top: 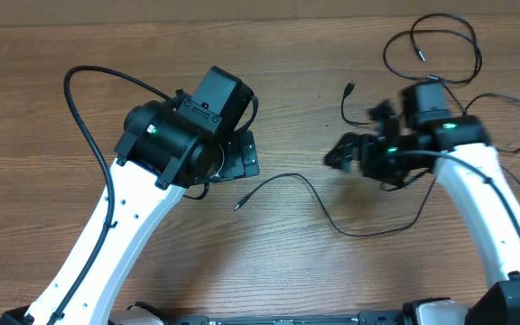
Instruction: Untangle cables
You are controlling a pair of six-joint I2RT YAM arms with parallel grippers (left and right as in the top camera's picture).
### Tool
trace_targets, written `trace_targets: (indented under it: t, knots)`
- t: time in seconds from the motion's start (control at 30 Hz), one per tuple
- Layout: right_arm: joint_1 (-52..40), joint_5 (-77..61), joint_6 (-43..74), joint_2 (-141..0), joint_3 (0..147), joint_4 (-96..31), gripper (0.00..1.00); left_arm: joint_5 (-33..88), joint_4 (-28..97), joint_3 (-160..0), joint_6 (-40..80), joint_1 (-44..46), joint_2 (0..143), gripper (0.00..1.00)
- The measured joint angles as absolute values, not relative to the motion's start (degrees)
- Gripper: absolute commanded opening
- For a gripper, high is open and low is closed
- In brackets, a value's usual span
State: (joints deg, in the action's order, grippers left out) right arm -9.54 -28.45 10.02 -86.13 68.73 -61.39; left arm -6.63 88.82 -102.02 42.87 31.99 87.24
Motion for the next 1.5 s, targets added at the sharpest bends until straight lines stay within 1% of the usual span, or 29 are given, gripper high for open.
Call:
trace_targets:
  t: [0.13,0.27,0.4,0.63,0.7,0.83,0.9,0.97,1.1,1.23,1.5]
  knots:
    - [-17.28,-23.75,10.87,-87.5,68.73,-60.1,1.0,-7.05,89.19,-102.02,45.5,31.79,87.24,1.0]
    - [-21.28,-19.14,13.52,-89.54,68.71,-59.53,1.0,-7.38,89.25,-102.02,47.44,30.24,87.24,1.0]
    - [-22.94,-16.67,15.46,-91.77,68.66,-58.22,1.0,-7.53,90.52,-102.02,48.56,26.76,87.24,1.0]
    - [-23.03,-15.38,17.17,-95.9,68.66,-56.4,1.0,-7.09,92.53,-102.04,49.45,21.37,87.24,1.0]
    - [-23.24,-15.16,17.37,-97.32,68.58,-56.03,0.95,-6.83,93.34,-102.04,49.54,20.56,87.24,1.0]
    - [-24.6,-14.66,17.39,-100.51,68.03,-55.05,0.75,-6.66,93.6,-102.04,49.58,20.47,87.24,1.0]
    - [-25.65,-14.55,18.28,-102.13,67.81,-54.28,0.72,-6.63,93.69,-102.04,49.58,20.47,87.24,1.0]
    - [-26.35,-14.44,19.2,-103.24,67.77,-53.17,0.65,-6.63,93.93,-102.04,49.58,20.47,87.24,1.0]
    - [-26.83,-13.67,21.78,-103.79,67.7,-52.03,0.56,-6.63,94.43,-102.04,49.54,20.47,87.22,1.0]
    - [-26.83,-12.38,22.92,-103.79,67.7,-51.66,0.5,-6.63,94.78,-102.04,49.54,20.47,87.24,0.99]
    - [-26.83,-10.04,23.35,-103.79,65.67,-49.78,0.5,-6.63,94.76,-102.04,49.54,20.47,87.24,1.0]
